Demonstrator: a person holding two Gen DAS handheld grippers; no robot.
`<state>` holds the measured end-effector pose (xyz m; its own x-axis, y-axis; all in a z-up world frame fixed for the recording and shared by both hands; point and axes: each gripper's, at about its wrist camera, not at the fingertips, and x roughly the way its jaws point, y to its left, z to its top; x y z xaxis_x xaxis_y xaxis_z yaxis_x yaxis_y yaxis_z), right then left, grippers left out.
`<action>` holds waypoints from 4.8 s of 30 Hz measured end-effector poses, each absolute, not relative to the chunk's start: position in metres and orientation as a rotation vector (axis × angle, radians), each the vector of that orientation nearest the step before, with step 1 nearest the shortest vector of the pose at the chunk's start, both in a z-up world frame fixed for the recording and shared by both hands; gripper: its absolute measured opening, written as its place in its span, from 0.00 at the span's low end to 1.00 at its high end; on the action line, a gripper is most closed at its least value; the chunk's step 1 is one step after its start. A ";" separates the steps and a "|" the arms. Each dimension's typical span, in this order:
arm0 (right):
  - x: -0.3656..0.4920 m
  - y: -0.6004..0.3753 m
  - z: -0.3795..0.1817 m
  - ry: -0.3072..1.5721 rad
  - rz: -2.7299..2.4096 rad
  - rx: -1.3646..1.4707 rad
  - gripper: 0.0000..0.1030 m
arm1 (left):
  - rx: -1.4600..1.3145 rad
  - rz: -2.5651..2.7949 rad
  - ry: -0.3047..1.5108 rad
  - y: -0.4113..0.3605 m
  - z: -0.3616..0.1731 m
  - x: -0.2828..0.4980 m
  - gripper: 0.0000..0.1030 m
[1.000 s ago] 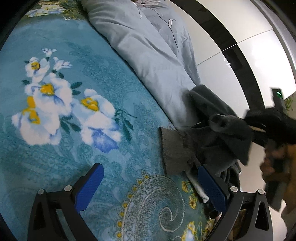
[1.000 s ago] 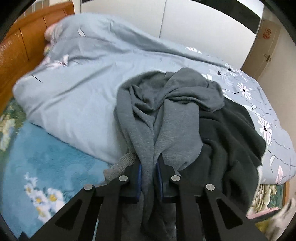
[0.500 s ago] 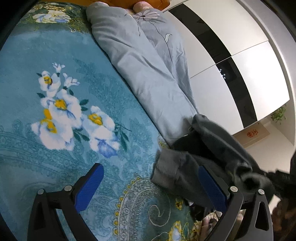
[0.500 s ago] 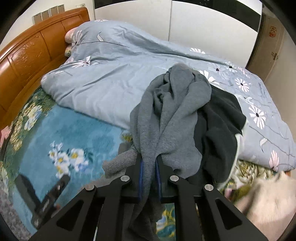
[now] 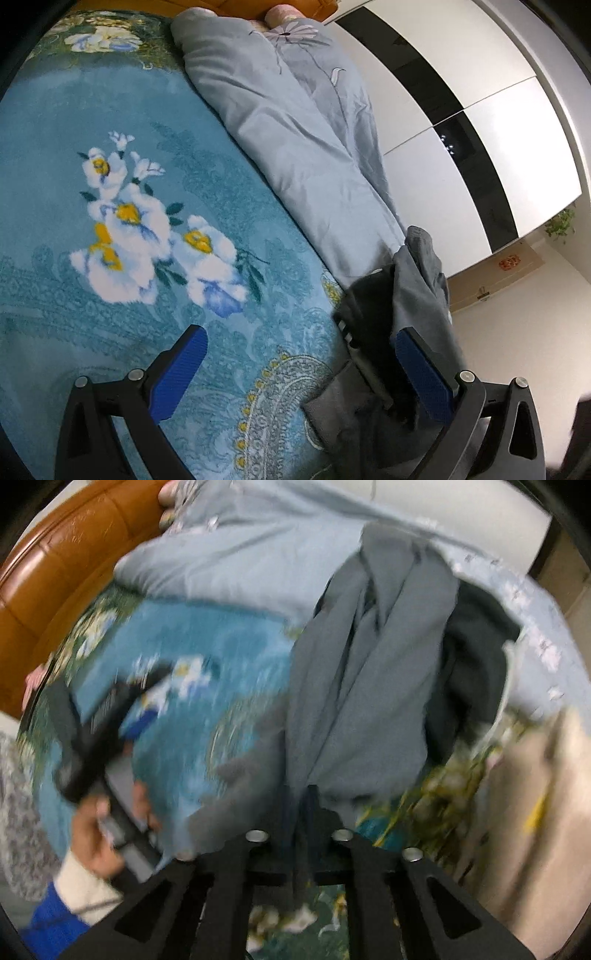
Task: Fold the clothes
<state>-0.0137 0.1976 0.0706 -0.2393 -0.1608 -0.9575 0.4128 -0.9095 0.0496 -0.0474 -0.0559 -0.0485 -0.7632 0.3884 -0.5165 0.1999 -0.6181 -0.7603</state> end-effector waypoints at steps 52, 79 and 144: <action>0.106 0.273 0.060 0.139 -2.010 1.622 0.10 | -0.946 2.353 -1.461 -0.085 0.025 0.118 1.00; 0.002 0.227 0.024 0.092 -2.127 1.588 0.54 | -1.360 2.401 -1.325 -0.079 0.003 0.131 1.00; 0.012 0.255 -0.001 -0.152 -2.245 1.804 0.53 | -1.546 2.028 -1.662 -0.080 -0.030 0.136 0.18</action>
<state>0.0124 0.2553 -0.0009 -0.1974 -0.2634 -0.9443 0.1338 -0.9615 0.2402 0.1359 -0.0800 -0.0301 -0.4803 0.6184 -0.6220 0.4882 -0.4006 -0.7753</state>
